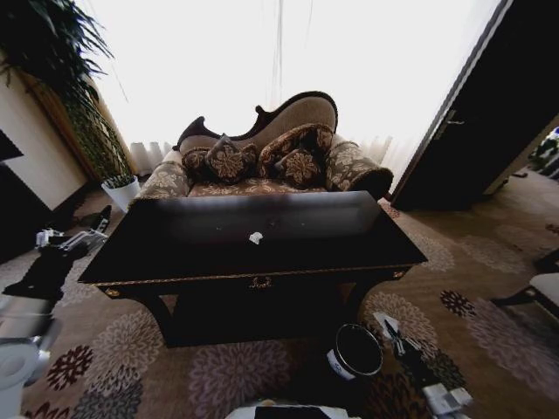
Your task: Move to the front of the table and place the trash on the table into the trash bin.
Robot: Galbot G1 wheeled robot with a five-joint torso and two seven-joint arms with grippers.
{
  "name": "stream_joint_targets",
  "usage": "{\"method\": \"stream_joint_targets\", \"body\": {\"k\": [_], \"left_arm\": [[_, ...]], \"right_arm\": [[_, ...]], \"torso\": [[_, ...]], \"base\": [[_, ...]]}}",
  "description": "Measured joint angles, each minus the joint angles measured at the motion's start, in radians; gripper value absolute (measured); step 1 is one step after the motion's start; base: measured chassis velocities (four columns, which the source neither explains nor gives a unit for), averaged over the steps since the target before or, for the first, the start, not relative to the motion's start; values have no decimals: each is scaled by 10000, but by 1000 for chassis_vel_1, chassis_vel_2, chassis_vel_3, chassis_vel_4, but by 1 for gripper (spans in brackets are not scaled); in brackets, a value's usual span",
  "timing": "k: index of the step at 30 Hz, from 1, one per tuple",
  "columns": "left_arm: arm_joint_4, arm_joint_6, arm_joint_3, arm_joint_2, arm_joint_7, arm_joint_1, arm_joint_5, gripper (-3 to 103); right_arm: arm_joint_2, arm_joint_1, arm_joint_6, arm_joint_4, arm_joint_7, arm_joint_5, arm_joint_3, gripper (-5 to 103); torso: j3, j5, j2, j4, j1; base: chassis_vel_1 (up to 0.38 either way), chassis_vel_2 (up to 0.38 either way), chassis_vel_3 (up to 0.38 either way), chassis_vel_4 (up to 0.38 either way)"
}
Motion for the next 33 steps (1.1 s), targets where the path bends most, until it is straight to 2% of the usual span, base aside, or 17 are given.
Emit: {"method": "stream_joint_targets", "body": {"k": [3, 5, 17, 20, 25, 33], "left_arm": [[-34, 4, -56, 3, -1, 33, -34, 100], [-50, 8, -154, 22, -3, 81, -76, 100], [-108, 13, -259, 46, -12, 256, -81, 100], [-153, 14, -285, 71, -13, 353, -53, 100], [-189, 17, -408, 138, -13, 486, -43, 100], [-299, 18, -563, 171, -14, 716, -38, 100]], "right_arm": [[12, 159, -117, -179, 320, -300, -182, 0], [13, 373, -370, -479, 840, -775, -451, 0], [40, 1104, -921, -2090, 1726, -2303, -1127, 0], [202, 1471, -1493, -2627, 2467, -3030, -1395, 0], [363, 2043, -1881, -3470, 2842, -3446, -1749, 0], [628, 2820, -2209, -4476, 3163, -3562, -2223, 0]], "torso": [[0, -1, 0, 1, 0], [0, -2, 0, 1, 0], [0, -1, 0, -1, 0], [0, 0, 0, -1, 0], [0, -1, 0, -1, 0], [0, 1, 0, 0, 0]], "base": [[0, 0, 0, 0], [0, 0, 0, 0], [0, 0, 0, 0], [0, 0, 0, 0], [0, 0, 0, 0], [0, 0, 0, 0]]}}
